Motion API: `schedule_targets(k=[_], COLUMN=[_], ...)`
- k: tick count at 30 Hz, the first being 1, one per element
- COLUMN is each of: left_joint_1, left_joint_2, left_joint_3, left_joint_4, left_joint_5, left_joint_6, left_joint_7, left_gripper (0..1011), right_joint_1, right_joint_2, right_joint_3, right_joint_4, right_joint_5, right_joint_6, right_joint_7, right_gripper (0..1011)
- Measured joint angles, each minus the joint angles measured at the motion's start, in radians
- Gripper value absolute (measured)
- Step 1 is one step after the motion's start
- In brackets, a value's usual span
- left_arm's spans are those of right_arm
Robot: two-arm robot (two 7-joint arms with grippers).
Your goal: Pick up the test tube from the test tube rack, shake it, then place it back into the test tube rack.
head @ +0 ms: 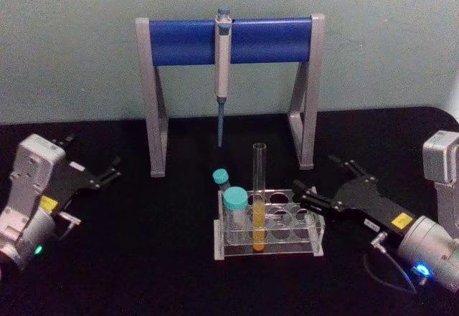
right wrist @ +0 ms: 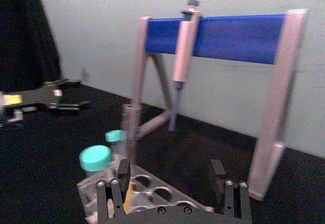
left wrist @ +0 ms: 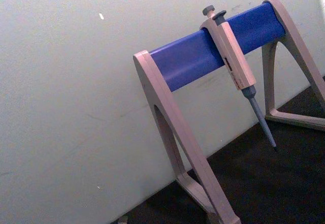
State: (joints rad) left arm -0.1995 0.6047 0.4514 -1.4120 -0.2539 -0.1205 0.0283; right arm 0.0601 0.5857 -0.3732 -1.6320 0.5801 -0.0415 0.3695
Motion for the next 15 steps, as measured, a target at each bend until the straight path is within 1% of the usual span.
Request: schedule_targets(k=[3,4,7,10,13,14,15], left_joint_1=[0.0,0.0,0.0,0.0,0.0,0.0,0.0], left_joint_2=[0.0,0.0,0.0,0.0,0.0,0.0,0.0], left_joint_3=[0.0,0.0,0.0,0.0,0.0,0.0,0.0], left_joint_4=[0.0,0.0,0.0,0.0,0.0,0.0,0.0], left_joint_5=[0.0,0.0,0.0,0.0,0.0,0.0,0.0], left_joint_6=[0.0,0.0,0.0,0.0,0.0,0.0,0.0], left_joint_7=[0.0,0.0,0.0,0.0,0.0,0.0,0.0], left_gripper=[1001,1001,1001,1001,1001,1001,1001], right_joint_1=[0.002,0.004,0.012,0.023,0.049,0.049,0.063], right_joint_2=[0.001,0.0,-0.005,-0.012,-0.025,-0.025,-0.031], right_joint_3=[-0.001,-0.002,-0.006,-0.012,-0.026,-0.026,-0.033], right_joint_4=[-0.006,-0.007,-0.006,0.003,0.024,0.024,0.038], right_joint_5=[0.017,0.028,0.039,0.04,0.04,0.04,0.039], right_joint_6=[0.017,0.028,0.047,0.059,0.074,0.074,0.078], right_joint_7=[0.034,0.056,0.089,0.108,0.13,0.13,0.138], right_gripper=[1000,1000,1000,1000,1000,1000,1000])
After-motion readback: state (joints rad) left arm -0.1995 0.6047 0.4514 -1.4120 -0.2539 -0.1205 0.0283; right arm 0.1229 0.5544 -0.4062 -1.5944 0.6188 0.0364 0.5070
